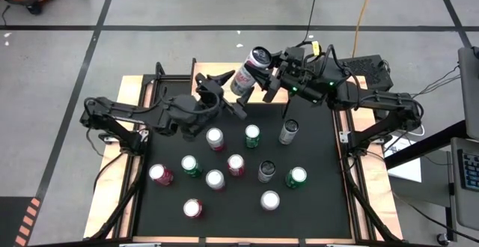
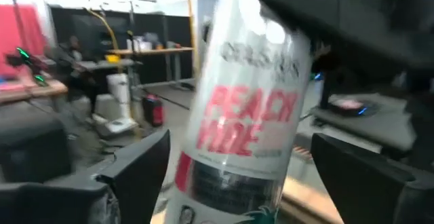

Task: Place canned beverage on shelf
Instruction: Put the bottom right white pink soda can on the shelf

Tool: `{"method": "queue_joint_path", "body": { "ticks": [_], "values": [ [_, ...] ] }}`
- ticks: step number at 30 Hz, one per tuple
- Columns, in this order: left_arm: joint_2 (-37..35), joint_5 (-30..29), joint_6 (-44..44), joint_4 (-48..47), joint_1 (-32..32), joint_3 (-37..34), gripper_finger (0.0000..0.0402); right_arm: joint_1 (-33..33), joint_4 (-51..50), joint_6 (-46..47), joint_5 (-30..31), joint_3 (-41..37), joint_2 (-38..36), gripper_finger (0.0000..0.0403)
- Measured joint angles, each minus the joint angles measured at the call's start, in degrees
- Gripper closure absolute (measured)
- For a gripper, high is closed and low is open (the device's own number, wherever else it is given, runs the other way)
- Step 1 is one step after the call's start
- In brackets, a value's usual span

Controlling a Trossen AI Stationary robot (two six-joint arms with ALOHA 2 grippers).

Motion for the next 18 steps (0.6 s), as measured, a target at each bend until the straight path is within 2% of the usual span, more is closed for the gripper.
{"method": "queue_joint_path", "body": {
  "ticks": [3, 6, 8, 15, 18],
  "values": [
    [-1.8, 4.48, -4.9, -0.02, -0.62, 0.0, 0.004, -0.04, -2.22, 0.0, -1.02, 0.0, -1.52, 0.0165],
    [-3.42, 9.52, -9.3, 0.0, -0.95, 0.02, 0.004, -0.07, -4.5, 0.22, -4.31, 0.02, -2.68, 0.0165],
    [-4.59, 10.37, -10.11, -0.27, -1.01, 0.0, 0.0039, -0.04, -6.75, 0.65, -7.59, 0.02, -3.5, 0.0164],
    [-7.67, 10.64, -1.19, -0.19, -1.28, 0.02, 0.0039, 0.02, -13.32, 2.61, -17.65, 0.02, -5.94, 0.0164],
    [-8.2, 10.76, -1.64, -0.23, -1.75, 0.0, 0.0039, 0.02, -16.04, 2.67, -21.39, 0.02, -6.4, 0.0163]
  ]
}}
